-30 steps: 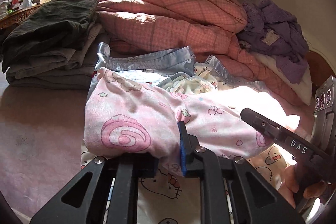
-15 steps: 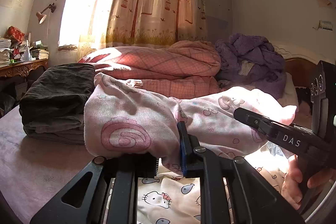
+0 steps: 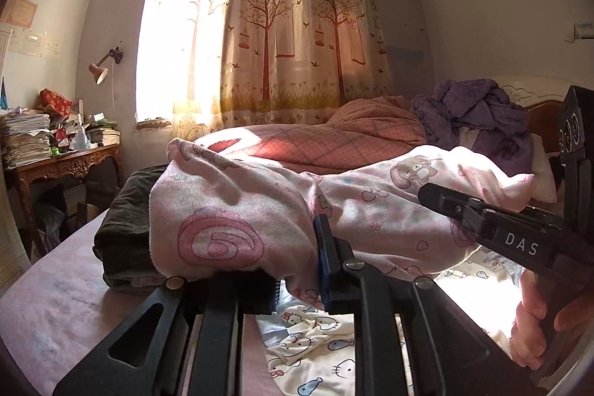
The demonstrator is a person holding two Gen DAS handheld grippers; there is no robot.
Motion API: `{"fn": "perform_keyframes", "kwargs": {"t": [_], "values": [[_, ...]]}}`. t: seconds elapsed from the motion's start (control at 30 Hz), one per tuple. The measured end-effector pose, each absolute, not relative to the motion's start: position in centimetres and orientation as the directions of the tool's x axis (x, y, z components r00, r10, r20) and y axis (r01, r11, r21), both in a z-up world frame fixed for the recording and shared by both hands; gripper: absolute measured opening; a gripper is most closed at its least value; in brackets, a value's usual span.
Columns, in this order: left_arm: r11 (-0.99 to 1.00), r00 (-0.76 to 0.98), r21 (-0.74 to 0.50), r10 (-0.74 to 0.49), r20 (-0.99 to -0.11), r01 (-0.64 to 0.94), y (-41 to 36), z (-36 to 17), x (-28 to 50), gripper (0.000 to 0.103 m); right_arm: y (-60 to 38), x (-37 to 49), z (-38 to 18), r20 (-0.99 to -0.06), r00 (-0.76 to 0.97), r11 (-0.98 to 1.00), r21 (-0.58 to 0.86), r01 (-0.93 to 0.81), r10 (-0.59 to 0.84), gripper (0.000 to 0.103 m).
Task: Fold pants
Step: 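Lift the pink bundle with both tools and carry it onto the dark clothes stack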
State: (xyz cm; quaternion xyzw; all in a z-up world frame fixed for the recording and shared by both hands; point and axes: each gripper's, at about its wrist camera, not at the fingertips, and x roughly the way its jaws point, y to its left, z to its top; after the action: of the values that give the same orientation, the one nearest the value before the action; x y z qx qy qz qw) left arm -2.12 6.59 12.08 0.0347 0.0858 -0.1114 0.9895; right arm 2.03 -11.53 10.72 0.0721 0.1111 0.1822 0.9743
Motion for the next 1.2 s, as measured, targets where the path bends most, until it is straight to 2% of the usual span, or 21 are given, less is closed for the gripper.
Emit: {"fn": "perform_keyframes", "kwargs": {"t": [0.27,0.43,0.53,0.67,0.87,1.03,1.2], "values": [[0.979,0.987,0.132,-0.146,-0.064,0.153,11.5,16.9,-0.8,0.015,-5.5,3.7,15.6,-0.085,0.906,0.904,0.158,-0.398,0.414,0.02],[0.981,0.989,0.123,-0.149,-0.008,0.149,15.5,19.2,2.9,0.015,-1.5,7.1,19.6,-0.011,0.902,0.896,0.123,-0.427,0.431,0.02],[0.978,0.982,0.096,-0.186,-0.009,0.186,18.7,19.4,6.4,0.015,0.5,10.5,20.5,0.005,0.903,0.894,0.137,-0.427,0.431,0.02],[0.97,0.978,0.138,-0.205,0.028,0.199,23.0,18.3,10.0,0.016,3.8,16.2,20.6,-0.027,0.895,0.884,0.177,-0.433,0.444,0.02],[0.985,0.984,0.059,-0.158,-0.082,0.163,28.6,14.2,16.9,0.016,9.8,24.0,17.5,-0.104,0.894,0.884,0.236,-0.404,0.436,0.02],[0.984,0.967,0.056,-0.156,-0.202,0.171,30.0,10.2,20.4,0.016,14.0,28.9,12.7,-0.195,0.9,0.92,0.143,-0.366,0.389,0.02],[0.976,0.94,0.055,-0.187,-0.287,0.211,29.8,8.0,21.9,0.019,13.9,31.4,8.2,-0.275,0.886,0.927,0.14,-0.348,0.374,0.02]]}}
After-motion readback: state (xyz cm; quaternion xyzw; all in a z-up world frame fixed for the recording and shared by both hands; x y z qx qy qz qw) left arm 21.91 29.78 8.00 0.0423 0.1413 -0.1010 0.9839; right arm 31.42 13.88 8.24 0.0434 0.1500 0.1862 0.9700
